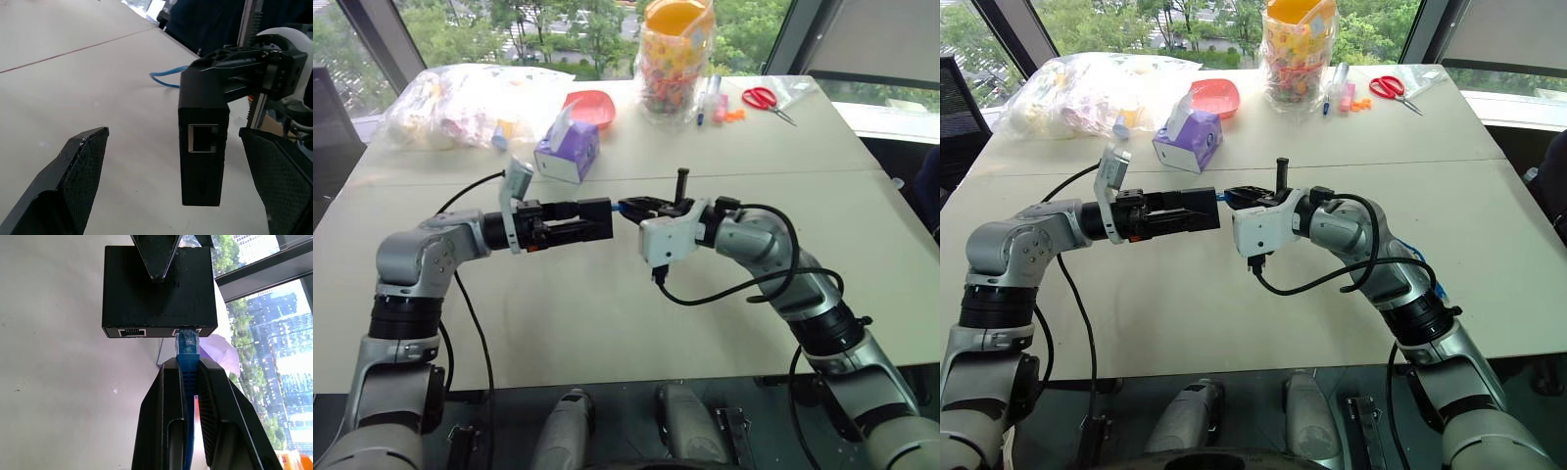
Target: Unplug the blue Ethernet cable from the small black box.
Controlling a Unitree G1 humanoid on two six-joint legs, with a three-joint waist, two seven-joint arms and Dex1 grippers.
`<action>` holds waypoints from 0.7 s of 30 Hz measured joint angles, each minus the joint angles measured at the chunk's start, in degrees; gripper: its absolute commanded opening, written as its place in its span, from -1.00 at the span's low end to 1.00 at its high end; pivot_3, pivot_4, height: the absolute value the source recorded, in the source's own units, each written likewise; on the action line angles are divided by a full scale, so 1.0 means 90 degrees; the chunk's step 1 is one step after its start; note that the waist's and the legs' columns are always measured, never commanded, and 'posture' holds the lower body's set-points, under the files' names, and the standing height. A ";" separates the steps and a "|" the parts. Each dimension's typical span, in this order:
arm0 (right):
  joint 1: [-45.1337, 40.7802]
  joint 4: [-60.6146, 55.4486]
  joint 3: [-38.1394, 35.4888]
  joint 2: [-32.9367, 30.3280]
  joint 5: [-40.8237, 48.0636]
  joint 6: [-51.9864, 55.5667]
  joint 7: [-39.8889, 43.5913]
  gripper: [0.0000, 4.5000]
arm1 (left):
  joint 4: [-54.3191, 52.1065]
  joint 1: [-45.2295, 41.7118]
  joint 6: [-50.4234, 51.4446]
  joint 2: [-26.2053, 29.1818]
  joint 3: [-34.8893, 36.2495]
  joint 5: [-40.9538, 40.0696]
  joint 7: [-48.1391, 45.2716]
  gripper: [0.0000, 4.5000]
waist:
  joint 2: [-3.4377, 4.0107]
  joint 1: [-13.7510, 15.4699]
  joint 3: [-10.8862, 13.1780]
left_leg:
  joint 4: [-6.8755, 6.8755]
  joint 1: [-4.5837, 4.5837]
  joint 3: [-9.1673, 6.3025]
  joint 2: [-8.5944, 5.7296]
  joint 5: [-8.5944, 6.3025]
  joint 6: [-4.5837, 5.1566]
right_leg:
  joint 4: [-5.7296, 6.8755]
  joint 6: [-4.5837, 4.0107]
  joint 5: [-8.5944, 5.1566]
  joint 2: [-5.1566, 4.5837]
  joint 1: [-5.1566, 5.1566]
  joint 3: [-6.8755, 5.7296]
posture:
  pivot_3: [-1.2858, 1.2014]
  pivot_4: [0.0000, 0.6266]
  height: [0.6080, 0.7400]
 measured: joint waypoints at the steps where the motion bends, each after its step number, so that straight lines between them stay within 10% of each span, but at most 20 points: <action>1: 0.0000 -0.0004 0.0000 0.0001 0.0000 0.0008 0.0025 -0.99 | 0.0000 0.0001 0.0022 -0.0001 0.0000 -0.0001 -0.0005 0.88 | 0.0000 0.0014 0.0000 | 0.0000 0.0000 0.0000 0.0000 0.0000 0.0000 | 0.0000 0.0000 0.0000 0.0000 0.0000 0.0000 | 0.03 -0.52 1.00; 10: -0.0030 -0.0112 -0.0003 0.0000 0.0035 0.0142 0.0290 -1.00 | -0.0099 0.0021 0.0037 -0.0167 0.0005 -0.0157 -0.0012 -0.78 | -0.0001 0.0037 0.0000 | 0.0001 0.0000 0.0000 0.0000 0.0000 0.0000 | 0.0000 0.0000 0.0000 -0.0001 0.0001 0.0000 | 0.03 -0.52 1.00; 15: -0.0080 -0.0252 -0.0003 0.0013 0.0179 0.0421 0.0573 -1.00 | -0.0185 0.0097 0.0074 -0.0084 0.0001 -0.0203 -0.0021 -0.78 | -0.0001 0.0025 0.0000 | 0.0000 0.0000 -0.0001 0.0001 0.0000 0.0000 | 0.0000 0.0000 0.0000 0.0000 0.0000 0.0000 | 0.03 -0.52 1.00; 21: -0.0326 -0.0717 -0.0440 0.0124 0.1841 0.2770 0.1604 0.25 | -0.0269 0.0233 0.0097 0.0354 -0.0057 -0.0194 -0.0276 -0.78 | -0.0001 0.0032 0.0001 | 0.0002 0.0000 -0.0003 0.0001 0.0000 0.0000 | 0.0001 -0.0001 0.0000 -0.0001 0.0002 0.0000 | 0.03 -0.52 1.00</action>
